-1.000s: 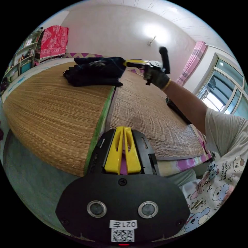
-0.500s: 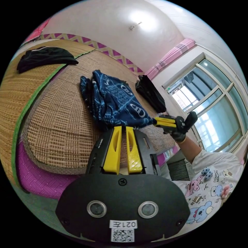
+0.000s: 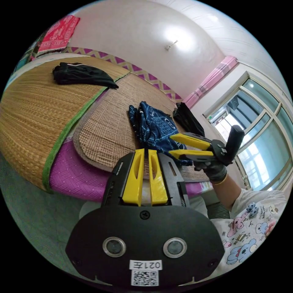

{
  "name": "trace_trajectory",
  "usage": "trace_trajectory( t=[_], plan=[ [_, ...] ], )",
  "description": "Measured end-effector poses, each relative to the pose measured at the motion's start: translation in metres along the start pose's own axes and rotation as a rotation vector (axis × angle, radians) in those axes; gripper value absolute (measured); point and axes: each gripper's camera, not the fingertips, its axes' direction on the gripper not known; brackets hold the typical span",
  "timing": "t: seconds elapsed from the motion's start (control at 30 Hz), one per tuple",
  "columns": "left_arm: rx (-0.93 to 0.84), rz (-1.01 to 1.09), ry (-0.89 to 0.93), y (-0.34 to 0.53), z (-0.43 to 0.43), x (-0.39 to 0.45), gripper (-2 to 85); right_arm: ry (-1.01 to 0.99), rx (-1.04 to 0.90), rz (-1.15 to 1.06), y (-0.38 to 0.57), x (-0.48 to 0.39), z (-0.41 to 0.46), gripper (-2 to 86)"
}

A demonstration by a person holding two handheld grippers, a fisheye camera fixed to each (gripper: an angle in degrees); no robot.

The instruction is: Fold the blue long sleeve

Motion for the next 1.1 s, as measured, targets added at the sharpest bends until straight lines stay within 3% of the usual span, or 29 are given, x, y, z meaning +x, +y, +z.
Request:
trace_trajectory(
  t=[0.13, 0.17, 0.27, 0.33, 0.57, 0.7, 0.87, 0.97, 1.1],
  plan=[
    [-0.005, -0.004, -0.015, 0.007, -0.007, -0.004, -0.8, 0.090, -0.086, 0.020, -0.019, 0.010, 0.022, 6.6],
    [-0.006, -0.007, -0.016, 0.008, -0.007, -0.005, -0.8, 0.084, -0.064, 0.066, -0.018, 0.023, 0.015, 1.9],
    [-0.005, 0.000, -0.013, 0.006, -0.004, -0.006, -0.4, -0.142, 0.101, 0.290, 0.007, 0.086, -0.034, 0.7],
    [0.000, 0.014, -0.008, 0.001, 0.001, -0.004, 0.2, -0.178, 0.218, 0.409, 0.037, 0.125, -0.076, 0.5],
    [-0.019, 0.050, 0.013, -0.041, 0.045, 0.009, 3.5, -0.055, 0.507, 0.874, 0.255, 0.246, -0.245, 0.3],
    [-0.036, 0.048, 0.024, -0.059, 0.068, 0.011, 3.5, -0.044, 0.486, 1.135, 0.388, 0.261, -0.271, 0.7],
    [-0.069, 0.071, 0.012, -0.080, 0.094, 0.017, 4.0, -0.106, 0.355, 1.244, 0.450, 0.259, -0.261, 2.7],
    [-0.087, 0.121, 0.009, -0.103, 0.104, 0.024, 4.3, -0.006, 0.361, 1.178, 0.440, 0.277, -0.284, 5.7],
    [-0.173, 0.222, 0.008, -0.148, 0.142, 0.038, 6.1, -0.030, 0.292, 1.012, 0.385, 0.355, -0.280, 8.3]
  ],
)
